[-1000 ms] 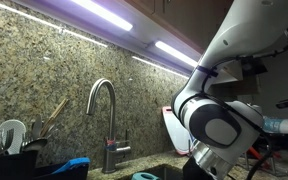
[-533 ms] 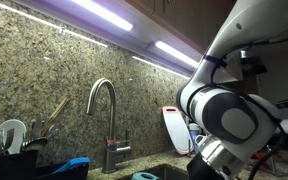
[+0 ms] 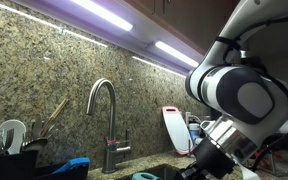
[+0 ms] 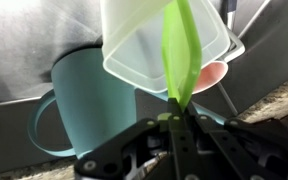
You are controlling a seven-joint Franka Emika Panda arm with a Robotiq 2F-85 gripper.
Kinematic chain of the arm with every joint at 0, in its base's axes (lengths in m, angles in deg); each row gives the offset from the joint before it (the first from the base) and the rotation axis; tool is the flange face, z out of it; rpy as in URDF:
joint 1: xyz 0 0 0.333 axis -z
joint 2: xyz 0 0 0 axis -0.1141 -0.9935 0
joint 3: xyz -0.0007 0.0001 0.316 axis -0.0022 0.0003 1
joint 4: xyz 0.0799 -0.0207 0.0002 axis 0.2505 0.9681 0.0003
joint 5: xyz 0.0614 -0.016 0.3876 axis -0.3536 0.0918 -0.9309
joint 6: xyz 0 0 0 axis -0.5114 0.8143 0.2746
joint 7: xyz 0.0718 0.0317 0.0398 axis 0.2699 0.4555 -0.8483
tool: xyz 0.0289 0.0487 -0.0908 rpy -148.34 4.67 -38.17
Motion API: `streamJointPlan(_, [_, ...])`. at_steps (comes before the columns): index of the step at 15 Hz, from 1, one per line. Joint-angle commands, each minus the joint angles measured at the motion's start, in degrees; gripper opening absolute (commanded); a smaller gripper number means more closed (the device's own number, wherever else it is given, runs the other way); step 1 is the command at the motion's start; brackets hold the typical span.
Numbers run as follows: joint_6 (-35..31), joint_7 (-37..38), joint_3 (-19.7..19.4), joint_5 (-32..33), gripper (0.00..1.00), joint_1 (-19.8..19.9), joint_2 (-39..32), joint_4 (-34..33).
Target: Take the green lid from the sink and put it on the dish rack
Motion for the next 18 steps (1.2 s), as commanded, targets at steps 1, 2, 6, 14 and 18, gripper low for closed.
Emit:
streamJointPlan(1, [3.0,-3.3,-1.0,-1.1,0.02,-0.8,6.7,5.5])
streamJointPlan(2, [3.6,-4.0,-1.0,-1.0,0.02,-0.8,8.3,6.9])
streamJointPlan(6, [7.2,-8.9,-1.0,-1.6,0.02,-1.1,15.7,13.1])
streamJointPlan(14, [11.8,-14.1,7.8,-0.9,0.02,8.7,27.4,21.0])
streamJointPlan(18, [14.7,-12.4,13.6,0.0,0.02,16.7,31.0,22.2])
